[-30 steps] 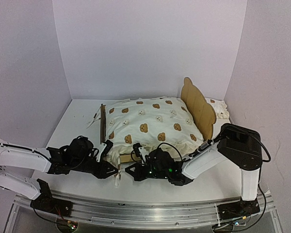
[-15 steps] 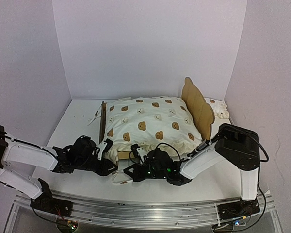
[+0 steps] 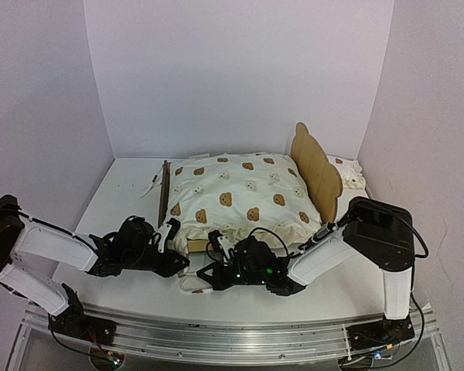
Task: Set up the pet bed
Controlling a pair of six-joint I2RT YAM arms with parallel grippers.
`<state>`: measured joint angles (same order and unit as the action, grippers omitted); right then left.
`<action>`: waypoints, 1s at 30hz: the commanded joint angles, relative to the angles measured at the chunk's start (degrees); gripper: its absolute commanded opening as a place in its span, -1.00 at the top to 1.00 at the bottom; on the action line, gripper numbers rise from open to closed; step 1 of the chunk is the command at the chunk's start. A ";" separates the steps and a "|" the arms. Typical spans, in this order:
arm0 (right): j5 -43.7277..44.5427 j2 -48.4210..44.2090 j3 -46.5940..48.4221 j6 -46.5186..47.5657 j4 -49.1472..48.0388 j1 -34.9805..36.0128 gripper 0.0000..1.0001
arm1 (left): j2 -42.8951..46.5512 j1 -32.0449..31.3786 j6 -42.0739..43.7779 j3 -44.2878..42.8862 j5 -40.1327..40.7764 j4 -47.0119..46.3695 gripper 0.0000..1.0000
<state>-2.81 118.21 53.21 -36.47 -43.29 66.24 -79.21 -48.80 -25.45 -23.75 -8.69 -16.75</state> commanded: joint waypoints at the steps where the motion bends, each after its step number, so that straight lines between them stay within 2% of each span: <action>1: -0.53 -0.47 0.81 0.42 -0.83 -0.09 1.00 | -1.61 0.37 0.01 0.60 0.65 -5.55 0.72; 3: -0.36 -0.66 0.69 0.62 -0.83 -0.13 1.00 | -1.82 0.41 0.51 0.52 0.56 -5.95 0.91; 5: 0.12 -0.70 0.76 1.27 -0.83 -0.14 1.00 | -1.20 0.52 1.50 0.09 -0.17 -4.93 1.00; 8: 1.25 -0.62 1.69 3.22 -0.76 -0.53 1.00 | 1.44 0.88 3.81 -2.30 -2.89 0.84 1.00; 11: 1.74 -0.20 3.68 4.89 -0.76 -1.53 1.00 | 5.03 1.28 5.58 -5.53 -7.23 11.49 1.00; 15: 0.67 1.76 7.04 7.52 -0.75 -2.20 1.00 | 9.57 1.67 4.50 -6.55 -12.24 21.42 1.00; 23: -6.34 6.58 13.52 6.92 -1.01 -2.20 1.00 | 12.50 1.95 2.83 -7.26 -14.25 23.59 1.00; 27: -14.75 10.10 17.12 4.51 -1.89 -2.23 1.00 | 12.57 1.89 9.52 -8.80 -17.39 21.46 1.00; 30: -17.61 12.64 19.01 1.90 -2.87 -2.18 1.00 | 11.64 1.95 15.76 -9.85 -17.16 22.95 1.00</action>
<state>-12.68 127.42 68.50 -31.51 -43.32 63.92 -67.94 -46.87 -18.69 -29.49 -22.92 5.09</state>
